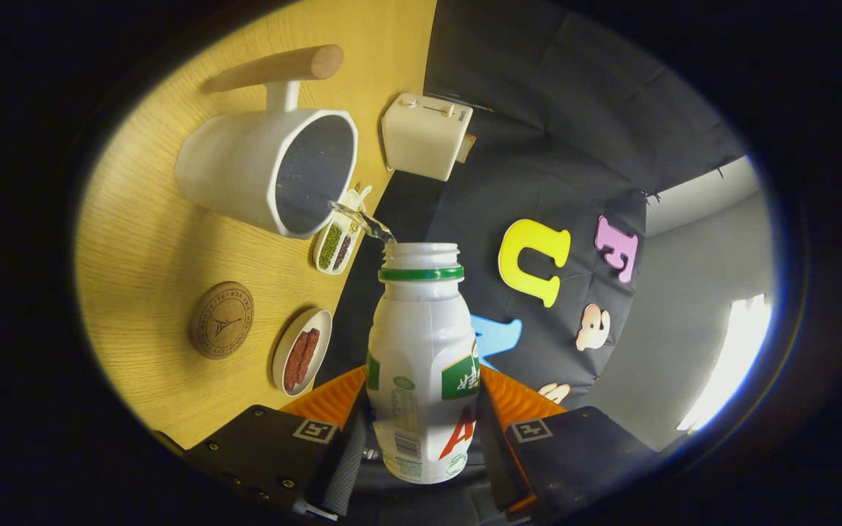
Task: Take the bottle from table, then pour the juice into the cup, finally place the bottle on the coaster
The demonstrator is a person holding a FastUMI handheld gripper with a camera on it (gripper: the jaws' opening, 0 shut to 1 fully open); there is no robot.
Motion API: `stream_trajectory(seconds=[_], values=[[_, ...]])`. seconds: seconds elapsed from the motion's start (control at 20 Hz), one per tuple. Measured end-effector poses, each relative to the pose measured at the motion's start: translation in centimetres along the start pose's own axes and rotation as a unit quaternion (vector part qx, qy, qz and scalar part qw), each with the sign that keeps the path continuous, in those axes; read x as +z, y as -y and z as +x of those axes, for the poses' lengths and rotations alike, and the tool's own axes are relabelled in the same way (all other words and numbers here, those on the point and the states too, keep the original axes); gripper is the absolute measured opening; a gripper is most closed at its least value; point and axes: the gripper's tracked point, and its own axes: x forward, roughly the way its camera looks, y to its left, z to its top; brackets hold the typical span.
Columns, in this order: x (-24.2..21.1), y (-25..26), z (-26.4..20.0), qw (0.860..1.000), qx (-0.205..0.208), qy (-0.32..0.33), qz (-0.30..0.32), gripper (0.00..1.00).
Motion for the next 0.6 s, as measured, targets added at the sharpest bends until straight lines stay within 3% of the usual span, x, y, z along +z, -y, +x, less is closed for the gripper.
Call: stream_trajectory(seconds=[0.6], values=[[0.02,1.0,0.21,0.999,-0.009,0.0,-0.036,0.71]])
